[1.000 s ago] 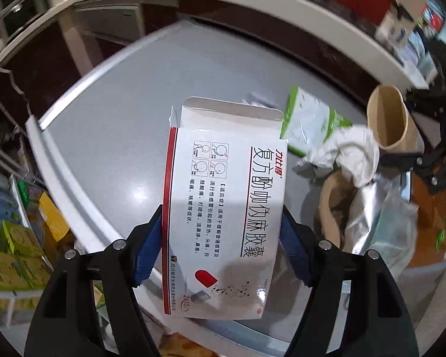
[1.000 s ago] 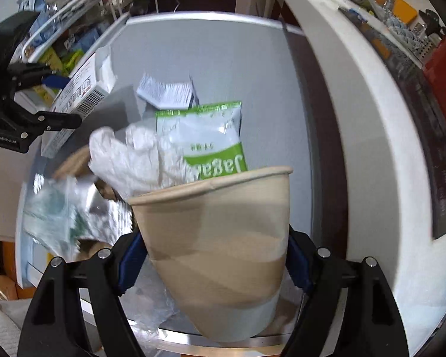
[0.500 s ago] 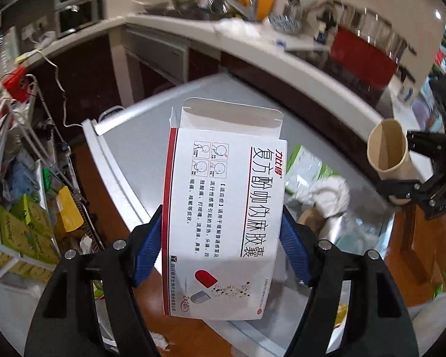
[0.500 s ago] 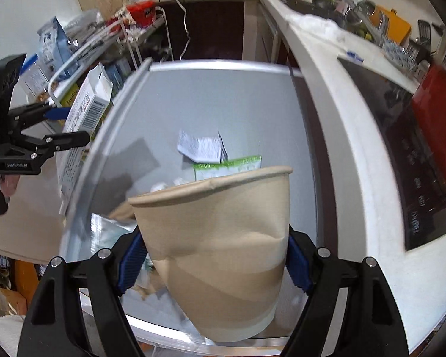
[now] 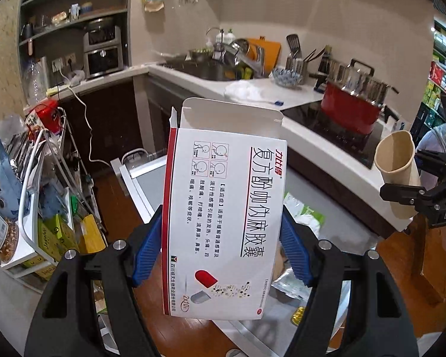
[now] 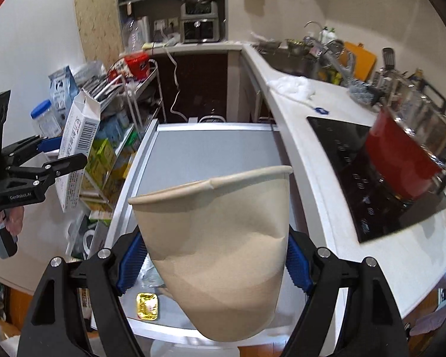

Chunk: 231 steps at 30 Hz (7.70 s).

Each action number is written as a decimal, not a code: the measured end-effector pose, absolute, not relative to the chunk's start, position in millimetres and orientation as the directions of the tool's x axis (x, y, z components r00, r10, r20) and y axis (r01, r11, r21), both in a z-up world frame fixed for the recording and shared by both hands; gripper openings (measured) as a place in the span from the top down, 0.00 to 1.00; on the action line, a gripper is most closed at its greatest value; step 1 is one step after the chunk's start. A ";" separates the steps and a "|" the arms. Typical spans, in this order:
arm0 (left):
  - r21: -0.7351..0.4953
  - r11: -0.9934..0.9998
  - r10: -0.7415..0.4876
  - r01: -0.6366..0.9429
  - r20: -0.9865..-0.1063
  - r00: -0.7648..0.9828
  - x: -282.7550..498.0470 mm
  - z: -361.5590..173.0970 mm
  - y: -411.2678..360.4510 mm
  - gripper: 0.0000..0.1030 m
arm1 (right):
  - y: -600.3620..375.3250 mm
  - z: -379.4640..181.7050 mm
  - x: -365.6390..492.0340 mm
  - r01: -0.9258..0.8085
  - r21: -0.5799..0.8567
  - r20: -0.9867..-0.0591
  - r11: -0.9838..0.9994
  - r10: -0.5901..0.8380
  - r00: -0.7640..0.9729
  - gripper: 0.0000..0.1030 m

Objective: Collect trash
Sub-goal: 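Lift the box with left tool while right tool carries the cup toward the paper bag, then open left tool over the paper bag while right tool drops the cup in, then raise both tools back over the table, then grasp the clear plastic packet with the left tool and lift it, then grasp the crumpled white tissue with the right tool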

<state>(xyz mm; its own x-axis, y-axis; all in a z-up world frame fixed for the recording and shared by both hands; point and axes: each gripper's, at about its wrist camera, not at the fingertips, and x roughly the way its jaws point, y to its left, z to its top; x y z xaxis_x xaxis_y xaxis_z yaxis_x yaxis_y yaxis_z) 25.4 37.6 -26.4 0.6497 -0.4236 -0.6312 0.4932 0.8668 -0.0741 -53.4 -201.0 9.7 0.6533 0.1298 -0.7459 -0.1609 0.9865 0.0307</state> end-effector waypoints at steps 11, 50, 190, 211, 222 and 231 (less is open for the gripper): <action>-0.102 0.875 -0.442 0.474 -0.571 0.692 -54.1 4.7 33.2 0.30 | -212.3 40.0 -113.4 -0.238 0.042 -0.700 0.970 0.198 0.686 0.24; -0.070 0.845 -0.274 0.530 -0.908 0.318 -191.9 -229.2 -83.3 0.30 | -243.4 -204.7 -189.7 -0.166 0.223 -0.936 0.961 0.259 0.240 0.24; 0.041 0.733 -0.323 0.679 -0.858 0.399 5.6 -164.3 -103.5 0.43 | -242.4 -47.9 -39.6 0.045 0.167 -0.811 0.985 0.111 0.575 0.04; -0.150 0.848 -0.388 0.509 -0.830 0.401 24.9 -149.7 -22.9 0.49 | -182.0 -127.3 53.7 -0.104 0.062 -0.913 0.993 0.098 0.397 0.04; -0.155 0.877 -0.367 0.454 -0.826 0.428 28.6 -148.0 -1.8 0.49 | -184.4 -158.1 71.0 -0.087 0.177 -0.931 0.980 0.195 0.309 0.56; -0.173 0.881 -0.377 0.440 -0.819 0.433 31.2 -145.4 1.8 0.49 | -198.4 -139.0 61.0 -0.076 0.219 -0.906 0.973 0.231 0.354 0.57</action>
